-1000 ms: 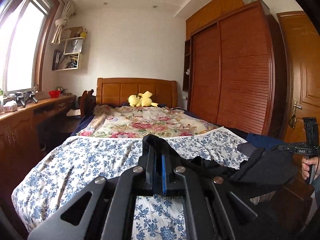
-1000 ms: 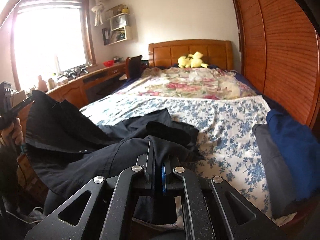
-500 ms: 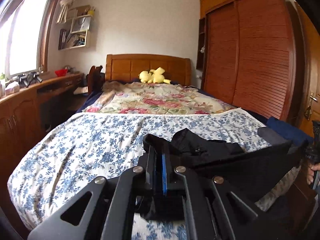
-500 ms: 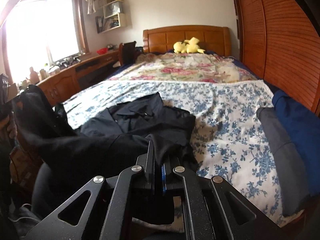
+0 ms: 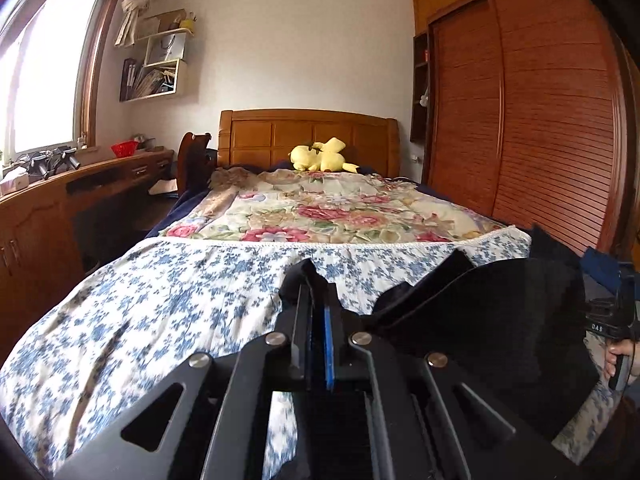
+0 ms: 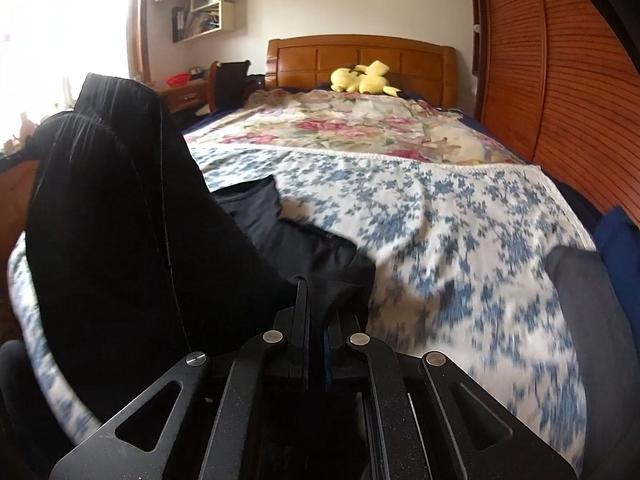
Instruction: Fold large clothes
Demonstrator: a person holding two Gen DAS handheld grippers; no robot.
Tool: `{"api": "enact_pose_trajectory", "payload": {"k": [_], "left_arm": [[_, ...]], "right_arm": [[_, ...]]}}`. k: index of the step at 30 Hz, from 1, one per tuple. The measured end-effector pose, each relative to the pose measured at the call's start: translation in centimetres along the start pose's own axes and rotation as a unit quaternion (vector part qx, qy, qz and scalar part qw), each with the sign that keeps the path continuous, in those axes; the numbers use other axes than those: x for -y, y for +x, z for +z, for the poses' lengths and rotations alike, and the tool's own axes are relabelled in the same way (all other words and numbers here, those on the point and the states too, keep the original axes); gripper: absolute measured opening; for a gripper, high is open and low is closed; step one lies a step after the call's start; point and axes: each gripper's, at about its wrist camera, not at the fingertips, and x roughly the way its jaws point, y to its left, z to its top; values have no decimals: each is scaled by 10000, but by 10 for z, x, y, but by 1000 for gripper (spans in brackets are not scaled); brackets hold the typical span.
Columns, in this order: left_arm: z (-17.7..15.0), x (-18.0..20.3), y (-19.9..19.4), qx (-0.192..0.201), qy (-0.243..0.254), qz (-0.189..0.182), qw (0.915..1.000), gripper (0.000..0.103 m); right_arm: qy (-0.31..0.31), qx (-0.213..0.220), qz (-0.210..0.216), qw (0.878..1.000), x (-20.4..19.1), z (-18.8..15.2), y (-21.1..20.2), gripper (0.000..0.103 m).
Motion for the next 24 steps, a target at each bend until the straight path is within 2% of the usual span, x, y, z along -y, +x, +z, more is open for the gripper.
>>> {"api": "enact_pose_trajectory", "payload": {"k": [4, 8, 15, 24], "left_arm": [[1, -6, 34, -61, -141, -121, 9998, 3], [3, -7, 53, -57, -20, -64, 10000, 3], [3, -14, 65, -69, -96, -137, 9998, 3], [-2, 2, 69, -197, 120, -346, 9991, 7]], "right_arm": [[28, 24, -225, 9997, 9, 24, 38, 2], [-6, 33, -348, 9994, 18, 46, 71, 2], [-64, -23, -602, 9982, 23, 66, 112, 2], [-1, 124, -1115, 9937, 28, 87, 142, 2]]}}
